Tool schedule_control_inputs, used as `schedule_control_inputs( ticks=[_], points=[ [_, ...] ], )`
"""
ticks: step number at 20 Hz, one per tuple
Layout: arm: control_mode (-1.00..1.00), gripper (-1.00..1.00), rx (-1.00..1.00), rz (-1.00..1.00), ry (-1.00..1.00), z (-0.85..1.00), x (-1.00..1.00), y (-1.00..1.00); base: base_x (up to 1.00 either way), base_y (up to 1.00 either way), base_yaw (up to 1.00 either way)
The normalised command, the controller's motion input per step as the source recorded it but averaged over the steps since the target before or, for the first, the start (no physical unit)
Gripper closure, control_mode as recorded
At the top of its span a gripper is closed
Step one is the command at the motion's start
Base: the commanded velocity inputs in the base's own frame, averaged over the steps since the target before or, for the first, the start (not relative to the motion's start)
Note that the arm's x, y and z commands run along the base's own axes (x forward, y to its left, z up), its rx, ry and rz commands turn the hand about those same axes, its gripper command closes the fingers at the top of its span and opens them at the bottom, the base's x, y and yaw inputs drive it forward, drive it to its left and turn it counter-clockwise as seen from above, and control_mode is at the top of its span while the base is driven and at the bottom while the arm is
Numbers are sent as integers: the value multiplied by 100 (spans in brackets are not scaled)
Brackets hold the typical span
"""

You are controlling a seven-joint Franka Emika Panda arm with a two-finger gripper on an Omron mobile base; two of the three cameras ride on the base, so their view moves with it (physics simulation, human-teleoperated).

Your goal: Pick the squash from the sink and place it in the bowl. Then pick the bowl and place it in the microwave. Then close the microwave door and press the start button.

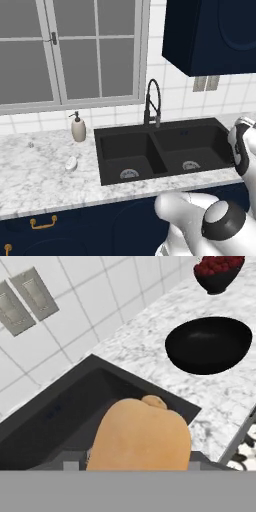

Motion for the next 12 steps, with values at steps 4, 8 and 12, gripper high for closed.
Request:
schedule_control_inputs(
  ticks=[4, 8, 12],
  points=[
    [-100, 100, 0, -13, 0, 0, 0, -71, 0, 0, 0],
    [-100, 100, 0, -17, 0, 0, 0, -64, 0, 0, 0],
    [-100, 100, 0, -16, 0, 0, 0, -58, 0, 0, 0]
  ],
)
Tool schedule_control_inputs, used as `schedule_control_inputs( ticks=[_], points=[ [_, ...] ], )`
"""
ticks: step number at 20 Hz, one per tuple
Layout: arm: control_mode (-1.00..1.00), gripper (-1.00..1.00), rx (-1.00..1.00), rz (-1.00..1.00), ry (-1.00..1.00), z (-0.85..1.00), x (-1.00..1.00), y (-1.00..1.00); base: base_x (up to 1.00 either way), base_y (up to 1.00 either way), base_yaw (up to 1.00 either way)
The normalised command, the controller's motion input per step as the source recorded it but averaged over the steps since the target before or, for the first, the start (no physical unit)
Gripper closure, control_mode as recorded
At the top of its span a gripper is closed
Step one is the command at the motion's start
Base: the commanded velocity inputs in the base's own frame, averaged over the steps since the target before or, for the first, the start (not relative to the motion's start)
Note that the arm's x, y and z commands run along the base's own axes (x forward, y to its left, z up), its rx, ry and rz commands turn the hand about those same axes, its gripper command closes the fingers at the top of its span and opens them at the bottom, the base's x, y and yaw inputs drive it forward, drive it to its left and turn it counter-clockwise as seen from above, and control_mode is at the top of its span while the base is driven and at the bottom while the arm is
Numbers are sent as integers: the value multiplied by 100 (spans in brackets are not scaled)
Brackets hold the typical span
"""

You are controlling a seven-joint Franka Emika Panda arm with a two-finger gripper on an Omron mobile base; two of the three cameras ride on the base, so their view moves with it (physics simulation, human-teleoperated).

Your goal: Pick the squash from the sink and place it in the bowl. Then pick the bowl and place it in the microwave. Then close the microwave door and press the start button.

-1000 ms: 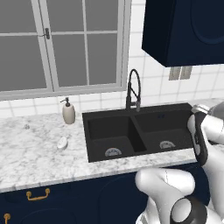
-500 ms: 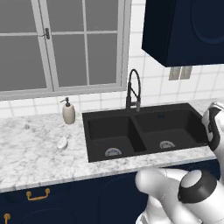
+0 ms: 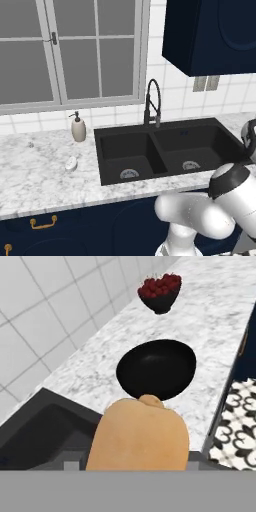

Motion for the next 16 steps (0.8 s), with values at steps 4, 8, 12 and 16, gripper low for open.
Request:
schedule_control_inputs(
  ticks=[4, 8, 12, 16],
  points=[
    [-100, 100, 1, -16, 0, 0, 0, -55, 0, 0, 0],
    [-100, 100, 0, -16, 0, 0, 0, -54, 0, 0, 0],
    [-100, 100, 0, -16, 0, 0, 0, -51, 0, 0, 0],
    [-100, 100, 3, -16, 0, 0, 0, -51, 0, 0, 0]
  ],
)
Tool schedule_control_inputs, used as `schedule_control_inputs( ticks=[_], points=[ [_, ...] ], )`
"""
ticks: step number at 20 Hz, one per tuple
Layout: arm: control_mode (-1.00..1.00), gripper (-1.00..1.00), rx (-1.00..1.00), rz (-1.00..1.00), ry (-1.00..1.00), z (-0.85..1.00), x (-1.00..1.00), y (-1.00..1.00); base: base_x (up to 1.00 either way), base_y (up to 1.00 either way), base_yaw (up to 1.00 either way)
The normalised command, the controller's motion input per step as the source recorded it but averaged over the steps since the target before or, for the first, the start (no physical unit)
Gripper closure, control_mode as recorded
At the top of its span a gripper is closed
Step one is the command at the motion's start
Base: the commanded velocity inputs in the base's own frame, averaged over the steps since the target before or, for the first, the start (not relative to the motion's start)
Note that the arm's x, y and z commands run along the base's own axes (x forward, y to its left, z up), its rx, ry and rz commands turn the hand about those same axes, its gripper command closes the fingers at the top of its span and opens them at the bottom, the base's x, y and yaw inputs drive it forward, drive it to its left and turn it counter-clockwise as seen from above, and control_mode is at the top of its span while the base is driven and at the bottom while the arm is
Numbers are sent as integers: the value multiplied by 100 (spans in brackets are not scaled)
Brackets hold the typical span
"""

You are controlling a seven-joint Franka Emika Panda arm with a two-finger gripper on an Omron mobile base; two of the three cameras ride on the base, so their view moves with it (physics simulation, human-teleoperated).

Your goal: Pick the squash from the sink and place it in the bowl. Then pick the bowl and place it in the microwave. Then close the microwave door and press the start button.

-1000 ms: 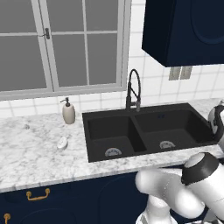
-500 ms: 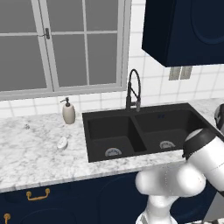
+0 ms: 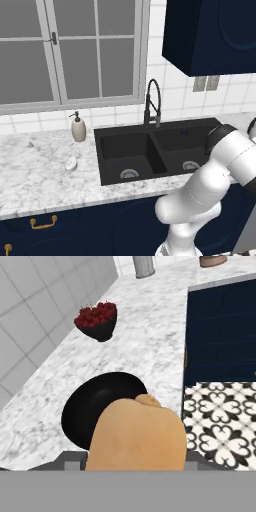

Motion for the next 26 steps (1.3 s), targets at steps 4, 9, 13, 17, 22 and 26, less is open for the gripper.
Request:
schedule_control_inputs(
  ticks=[4, 9, 13, 17, 22, 26],
  points=[
    [-100, 100, 7, -13, 0, 0, 0, -45, 0, 0, 0],
    [-100, 100, 10, -8, 0, -1, 0, -38, 0, 0, 0],
    [-100, 100, 12, -5, 0, -6, 0, -34, 0, 0, 0],
    [-100, 100, 10, -3, 0, -15, 0, -35, 0, 0, 0],
    [-100, 100, 7, -1, 1, -13, 0, -24, 0, 0, 0],
    [-100, 100, 0, 0, 7, -39, 11, 0, 0, 0, 0]
  ],
)
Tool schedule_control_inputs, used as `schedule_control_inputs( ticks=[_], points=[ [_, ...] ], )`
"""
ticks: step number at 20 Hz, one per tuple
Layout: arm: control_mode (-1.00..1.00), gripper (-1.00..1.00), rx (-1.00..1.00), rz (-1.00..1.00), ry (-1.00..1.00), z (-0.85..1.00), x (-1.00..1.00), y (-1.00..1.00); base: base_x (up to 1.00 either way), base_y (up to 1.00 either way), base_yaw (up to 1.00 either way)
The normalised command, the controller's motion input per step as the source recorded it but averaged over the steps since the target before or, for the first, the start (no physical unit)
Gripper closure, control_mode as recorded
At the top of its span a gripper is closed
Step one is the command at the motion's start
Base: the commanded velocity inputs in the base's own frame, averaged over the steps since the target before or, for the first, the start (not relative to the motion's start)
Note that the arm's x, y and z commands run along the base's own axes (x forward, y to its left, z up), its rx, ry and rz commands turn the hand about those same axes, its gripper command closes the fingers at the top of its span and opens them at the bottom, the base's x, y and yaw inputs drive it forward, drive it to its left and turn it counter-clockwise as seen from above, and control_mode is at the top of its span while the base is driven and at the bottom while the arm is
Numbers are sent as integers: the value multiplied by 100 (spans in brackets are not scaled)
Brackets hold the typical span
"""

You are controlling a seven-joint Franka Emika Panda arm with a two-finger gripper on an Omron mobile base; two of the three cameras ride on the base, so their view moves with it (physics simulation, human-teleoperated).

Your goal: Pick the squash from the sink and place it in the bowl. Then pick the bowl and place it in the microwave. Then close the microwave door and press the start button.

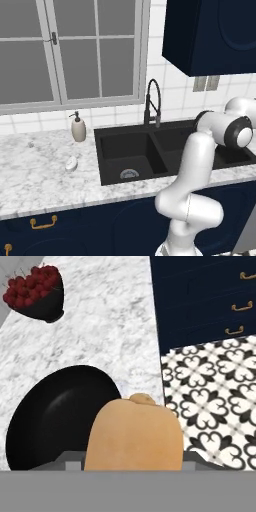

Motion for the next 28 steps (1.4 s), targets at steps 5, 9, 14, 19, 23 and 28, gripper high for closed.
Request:
schedule_control_inputs(
  ticks=[5, 9, 14, 19, 23, 28],
  points=[
    [-100, 100, 3, 0, 1, -37, 9, 0, 0, 0, 0],
    [-100, 100, 3, 0, 0, -22, 25, -1, 0, 0, 0],
    [-100, 100, 5, 0, 0, -2, 29, -20, 0, 0, 0],
    [-100, 100, 7, 0, 0, 0, 37, -30, 0, 0, 0],
    [-100, 100, 6, 0, 0, -6, 25, -30, 0, 0, 0],
    [-100, -100, 2, 0, 0, -16, 21, -12, 0, 0, 0]
  ],
)
